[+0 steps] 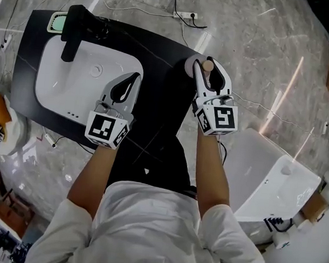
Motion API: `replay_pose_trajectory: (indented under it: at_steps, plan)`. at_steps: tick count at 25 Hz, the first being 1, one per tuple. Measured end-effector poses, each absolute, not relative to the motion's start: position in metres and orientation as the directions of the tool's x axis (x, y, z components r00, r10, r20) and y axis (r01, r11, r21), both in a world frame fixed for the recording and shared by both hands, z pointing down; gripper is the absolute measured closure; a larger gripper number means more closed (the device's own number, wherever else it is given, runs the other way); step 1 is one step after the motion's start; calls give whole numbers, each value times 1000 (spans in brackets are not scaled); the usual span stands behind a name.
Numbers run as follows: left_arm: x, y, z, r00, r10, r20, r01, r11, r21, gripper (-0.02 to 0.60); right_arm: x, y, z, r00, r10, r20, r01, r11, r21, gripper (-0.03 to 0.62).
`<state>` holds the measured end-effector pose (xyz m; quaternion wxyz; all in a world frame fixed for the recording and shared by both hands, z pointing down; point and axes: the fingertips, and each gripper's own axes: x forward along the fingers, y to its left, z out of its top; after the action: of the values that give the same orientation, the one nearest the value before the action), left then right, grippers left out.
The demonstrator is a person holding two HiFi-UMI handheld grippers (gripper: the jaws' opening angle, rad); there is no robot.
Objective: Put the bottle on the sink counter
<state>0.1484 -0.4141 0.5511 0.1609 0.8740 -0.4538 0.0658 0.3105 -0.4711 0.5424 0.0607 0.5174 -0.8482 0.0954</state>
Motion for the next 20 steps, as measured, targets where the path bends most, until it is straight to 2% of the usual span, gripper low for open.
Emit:
replay_pose_trajectory:
  at_steps: [20]
  plan:
    - [145,-415,565,576,-769,277,-816,-525,241,565,310,-490,559,-454,-870,191,-891,448,-76,448]
